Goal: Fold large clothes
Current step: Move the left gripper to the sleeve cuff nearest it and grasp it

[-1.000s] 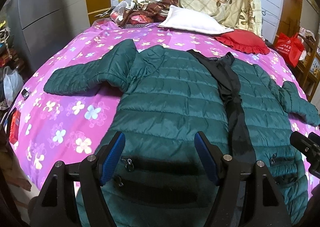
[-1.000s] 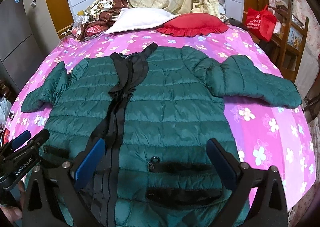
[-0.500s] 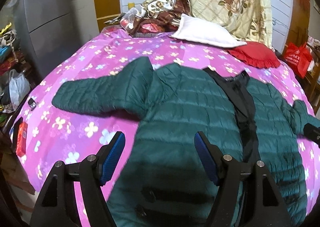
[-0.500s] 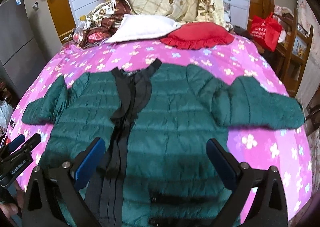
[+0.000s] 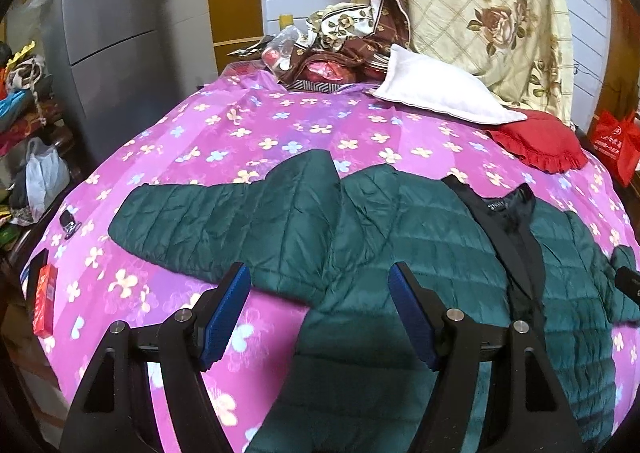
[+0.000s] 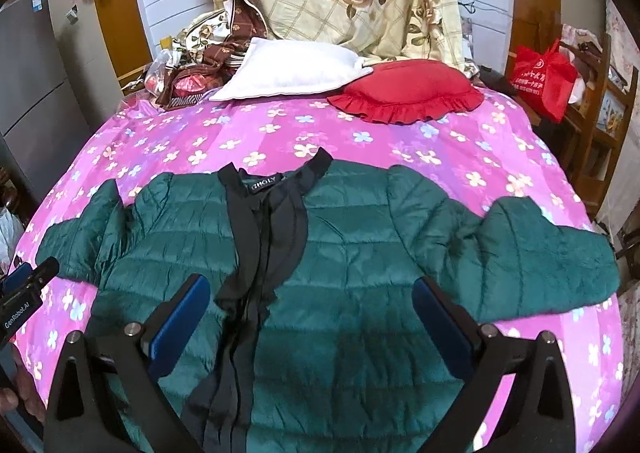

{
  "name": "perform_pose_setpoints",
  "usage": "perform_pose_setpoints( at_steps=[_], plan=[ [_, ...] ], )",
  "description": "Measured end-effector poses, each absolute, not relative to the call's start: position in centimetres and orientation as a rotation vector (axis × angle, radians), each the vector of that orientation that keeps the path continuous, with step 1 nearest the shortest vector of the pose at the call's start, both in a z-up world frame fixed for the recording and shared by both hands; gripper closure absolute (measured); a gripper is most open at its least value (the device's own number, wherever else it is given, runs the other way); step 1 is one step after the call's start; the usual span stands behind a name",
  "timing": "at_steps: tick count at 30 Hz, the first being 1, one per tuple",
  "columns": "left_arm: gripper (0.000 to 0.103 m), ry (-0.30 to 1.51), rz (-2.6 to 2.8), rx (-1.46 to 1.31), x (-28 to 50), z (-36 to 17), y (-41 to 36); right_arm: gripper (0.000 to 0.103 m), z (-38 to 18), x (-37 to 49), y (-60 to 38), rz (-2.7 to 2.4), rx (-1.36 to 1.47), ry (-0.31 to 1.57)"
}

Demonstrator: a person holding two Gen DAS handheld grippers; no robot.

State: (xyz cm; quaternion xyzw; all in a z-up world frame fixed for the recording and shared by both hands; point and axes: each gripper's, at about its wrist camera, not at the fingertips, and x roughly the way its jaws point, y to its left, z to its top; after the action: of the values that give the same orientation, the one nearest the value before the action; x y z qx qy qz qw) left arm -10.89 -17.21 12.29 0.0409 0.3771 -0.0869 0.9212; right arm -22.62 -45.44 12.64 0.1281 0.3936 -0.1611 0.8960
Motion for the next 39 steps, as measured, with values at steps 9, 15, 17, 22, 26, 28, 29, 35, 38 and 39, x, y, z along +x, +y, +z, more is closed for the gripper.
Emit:
perform_pose_setpoints(
  at_steps=[9, 15, 17, 22, 26, 28, 29, 35, 38, 39],
  plan=[
    [0.051, 0.791, -0.156, 0.090, -8.3, 10.6, -17.6, 0.000, 9.6, -19.4, -46.5, -0.319, 0.303, 0.828],
    [0.051, 0.791, -0.143, 0.100, -7.1, 9.8, -17.5, 0.000, 7.6, -18.1, -46.7, -0.321, 0.305, 0.844],
    [0.051, 0.789, -0.137, 0.101, -6.8, 9.7, -17.4, 0.000, 7.2, -17.7, -46.8, -0.318, 0.310, 0.854],
    [0.051, 0.787, -0.125, 0.097, -6.0, 9.4, -16.8, 0.000, 6.5, -17.2, -46.2, -0.301, 0.297, 0.867],
    [0.051, 0.782, -0.101, 0.095, -5.3, 9.4, -15.8, 0.000, 6.5, -17.1, -45.8, -0.288, 0.285, 0.868],
    [0.051, 0.781, -0.086, 0.083, -4.8, 9.4, -14.8, 0.000, 6.4, -17.0, -45.8, -0.289, 0.286, 0.869],
    [0.051, 0.780, -0.080, 0.077, -4.6, 9.5, -14.4, 0.000, 6.4, -17.0, -45.7, -0.288, 0.288, 0.870],
    [0.051, 0.782, -0.026, 0.014, -2.8, 9.7, -10.0, 0.000, 5.8, -16.8, -45.8, -0.293, 0.291, 0.893],
    [0.051, 0.792, 0.034, -0.073, -1.2, 9.4, -6.1, 0.000, 5.8, -16.9, -45.7, -0.292, 0.282, 0.895],
    [0.051, 0.795, 0.062, -0.110, -0.4, 9.2, -4.4, 0.000, 5.8, -16.9, -45.7, -0.291, 0.280, 0.897]
  ],
)
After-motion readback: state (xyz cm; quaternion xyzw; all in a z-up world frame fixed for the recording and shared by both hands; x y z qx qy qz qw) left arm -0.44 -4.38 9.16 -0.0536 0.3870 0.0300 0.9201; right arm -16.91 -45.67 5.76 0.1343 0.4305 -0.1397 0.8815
